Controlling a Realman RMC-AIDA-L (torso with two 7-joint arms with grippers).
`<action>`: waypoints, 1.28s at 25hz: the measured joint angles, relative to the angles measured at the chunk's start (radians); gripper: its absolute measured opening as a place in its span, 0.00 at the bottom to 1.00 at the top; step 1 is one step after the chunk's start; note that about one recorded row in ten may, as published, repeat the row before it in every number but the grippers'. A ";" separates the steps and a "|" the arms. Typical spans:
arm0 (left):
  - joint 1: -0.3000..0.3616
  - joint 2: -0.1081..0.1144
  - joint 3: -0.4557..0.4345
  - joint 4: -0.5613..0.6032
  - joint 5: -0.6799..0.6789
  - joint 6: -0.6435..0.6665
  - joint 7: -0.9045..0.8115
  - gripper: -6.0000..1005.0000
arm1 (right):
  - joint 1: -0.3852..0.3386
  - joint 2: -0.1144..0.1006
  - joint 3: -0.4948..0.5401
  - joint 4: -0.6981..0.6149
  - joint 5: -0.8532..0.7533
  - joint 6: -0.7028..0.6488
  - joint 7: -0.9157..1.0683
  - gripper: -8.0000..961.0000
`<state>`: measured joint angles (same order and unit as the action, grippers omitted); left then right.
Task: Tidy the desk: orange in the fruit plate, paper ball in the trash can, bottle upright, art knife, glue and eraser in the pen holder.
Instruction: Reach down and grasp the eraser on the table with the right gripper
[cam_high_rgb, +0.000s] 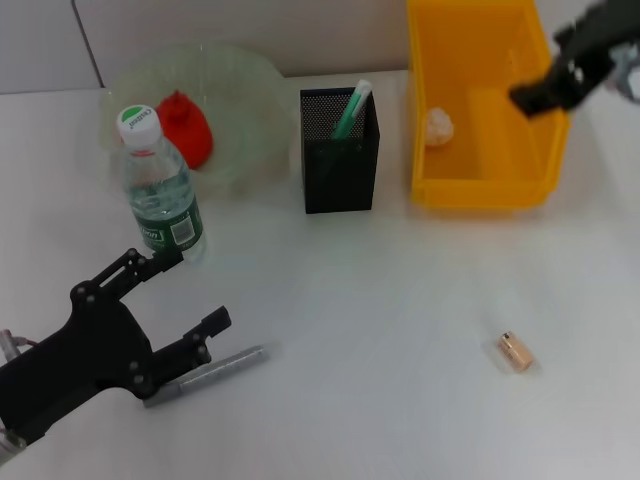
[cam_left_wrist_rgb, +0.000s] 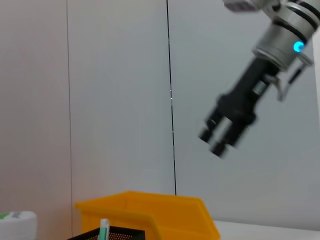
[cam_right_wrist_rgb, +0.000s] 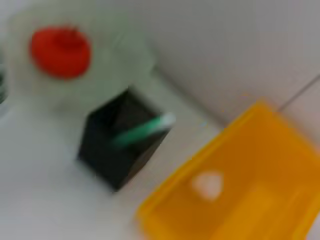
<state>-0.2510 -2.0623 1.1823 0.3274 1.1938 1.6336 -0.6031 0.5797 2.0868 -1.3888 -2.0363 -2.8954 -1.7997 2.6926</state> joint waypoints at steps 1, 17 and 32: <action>0.000 0.000 -0.003 0.000 0.000 0.001 0.000 0.81 | -0.013 0.002 -0.010 -0.005 0.012 -0.033 0.029 0.66; 0.009 0.001 -0.015 0.014 0.005 0.008 -0.001 0.81 | -0.256 0.005 -0.153 0.059 0.143 -0.056 0.218 0.72; 0.009 0.002 -0.009 0.017 0.008 0.008 0.005 0.81 | -0.327 0.006 -0.207 0.220 0.157 0.074 0.224 0.71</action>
<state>-0.2418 -2.0604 1.1737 0.3440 1.2023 1.6420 -0.5977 0.2527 2.0923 -1.5960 -1.8163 -2.7389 -1.7261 2.9162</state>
